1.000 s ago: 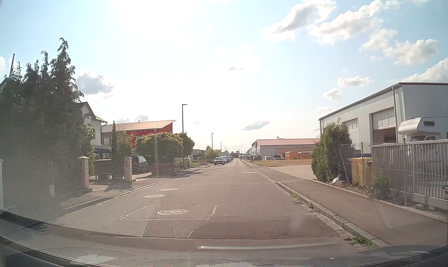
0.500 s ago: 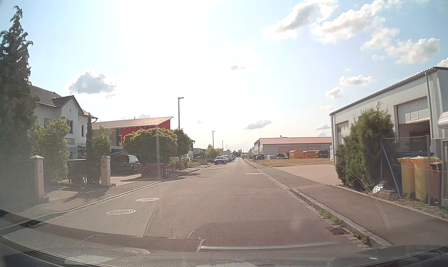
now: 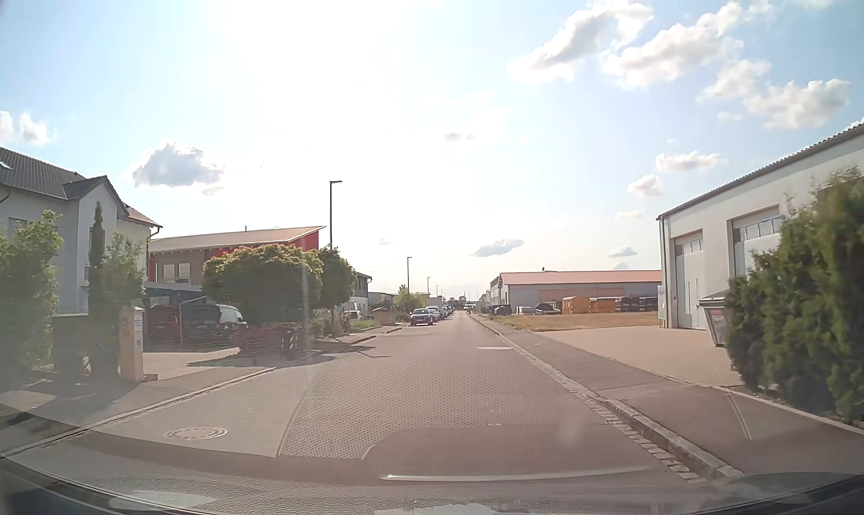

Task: Follow the waypoints while adhering to traffic rules and regulations

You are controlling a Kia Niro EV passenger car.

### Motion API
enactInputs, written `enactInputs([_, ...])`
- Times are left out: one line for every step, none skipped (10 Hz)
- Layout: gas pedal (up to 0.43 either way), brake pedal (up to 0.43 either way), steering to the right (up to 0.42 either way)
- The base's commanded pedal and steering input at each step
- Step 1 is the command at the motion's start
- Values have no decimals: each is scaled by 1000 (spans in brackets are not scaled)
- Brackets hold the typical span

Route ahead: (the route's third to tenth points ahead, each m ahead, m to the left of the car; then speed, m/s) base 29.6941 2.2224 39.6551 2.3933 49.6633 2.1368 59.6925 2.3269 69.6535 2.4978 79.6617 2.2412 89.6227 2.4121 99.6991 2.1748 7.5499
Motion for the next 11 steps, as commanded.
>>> enactInputs([110,12,9])
enactInputs([110,12,6])
enactInputs([110,12,5])
enactInputs([110,12,5])
enactInputs([118,12,3])
enactInputs([118,12,2])
enactInputs([130,12,0])
enactInputs([138,12,0])
enactInputs([157,12,-1])
enactInputs([197,12,-1])
enactInputs([197,12,-2])
